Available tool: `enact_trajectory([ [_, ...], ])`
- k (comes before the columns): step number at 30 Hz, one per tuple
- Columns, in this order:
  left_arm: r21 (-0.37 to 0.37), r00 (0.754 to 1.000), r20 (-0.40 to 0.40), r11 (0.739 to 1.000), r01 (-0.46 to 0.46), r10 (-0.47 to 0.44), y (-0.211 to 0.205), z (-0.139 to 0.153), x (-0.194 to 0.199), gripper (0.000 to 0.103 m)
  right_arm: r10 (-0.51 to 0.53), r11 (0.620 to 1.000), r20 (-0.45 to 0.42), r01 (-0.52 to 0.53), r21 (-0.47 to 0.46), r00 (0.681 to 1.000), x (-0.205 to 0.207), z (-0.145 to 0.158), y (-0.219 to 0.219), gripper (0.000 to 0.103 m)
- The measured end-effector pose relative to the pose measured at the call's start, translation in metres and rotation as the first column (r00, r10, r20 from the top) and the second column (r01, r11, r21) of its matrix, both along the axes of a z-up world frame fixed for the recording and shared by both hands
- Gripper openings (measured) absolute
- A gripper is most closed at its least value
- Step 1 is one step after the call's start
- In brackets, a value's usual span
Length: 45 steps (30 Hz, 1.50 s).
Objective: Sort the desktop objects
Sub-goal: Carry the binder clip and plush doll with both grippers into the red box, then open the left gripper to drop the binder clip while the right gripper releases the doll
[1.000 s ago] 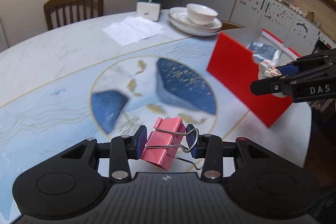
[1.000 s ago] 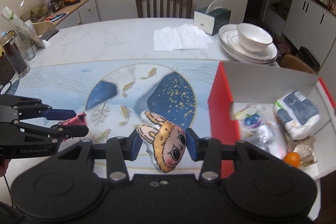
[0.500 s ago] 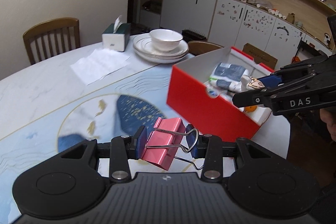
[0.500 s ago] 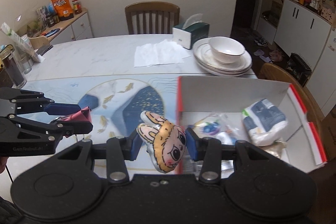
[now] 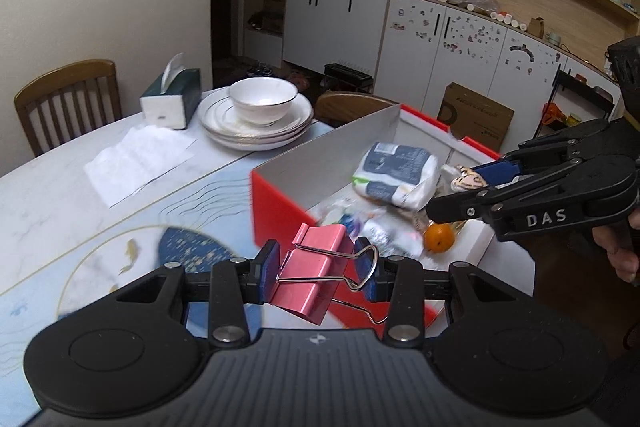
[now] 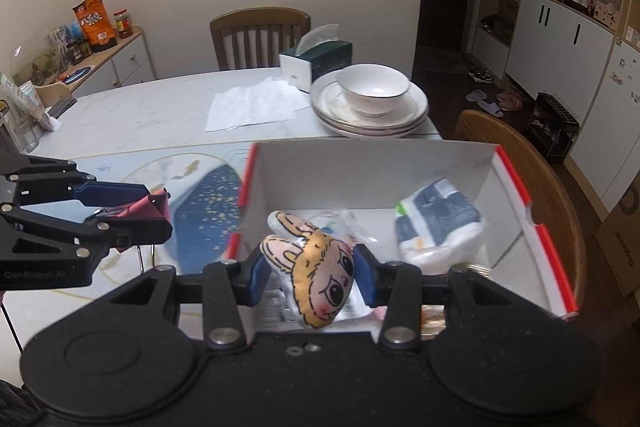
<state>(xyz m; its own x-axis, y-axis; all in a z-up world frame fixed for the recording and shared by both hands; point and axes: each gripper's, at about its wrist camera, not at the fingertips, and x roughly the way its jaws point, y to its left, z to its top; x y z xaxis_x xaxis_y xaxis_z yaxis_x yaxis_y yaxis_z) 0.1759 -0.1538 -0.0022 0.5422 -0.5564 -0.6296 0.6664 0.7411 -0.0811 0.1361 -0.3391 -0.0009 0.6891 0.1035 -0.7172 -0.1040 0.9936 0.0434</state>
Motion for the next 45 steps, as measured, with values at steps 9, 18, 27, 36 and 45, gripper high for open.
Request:
enact_trajectory([
  [9,0.009,0.999,0.013,0.999,0.039,-0.039,-0.056,0.002,0.007,0.039,-0.007,1.000,-0.011,0.007,-0.001,1.000,0.003,-0.008,-0.043,0.043],
  [18,0.056,0.998,0.017,0.996,0.062,-0.063,-0.101,-0.006,0.018,0.039,0.030,0.999,-0.041,-0.031,-0.024,0.999,0.010,-0.021,-0.066,0.043],
  [27,0.081,0.999,-0.005,0.996,0.042,-0.042,-0.124,-0.016,0.042,0.039,0.094,0.995,-0.069,-0.096,-0.038,0.993,0.021,-0.031,-0.070,0.043],
  [36,0.133,0.998,-0.013,0.989,0.061,-0.060,-0.148,-0.031,0.066,0.039,0.142,0.987,-0.108,-0.149,-0.056,0.984,0.032,-0.049,-0.064,0.043],
  [45,0.177,0.993,-0.067,0.979,0.105,-0.095,-0.166,-0.052,0.083,0.039,0.183,0.981,-0.169,-0.191,-0.030,0.968,0.044,-0.067,-0.065,0.043],
])
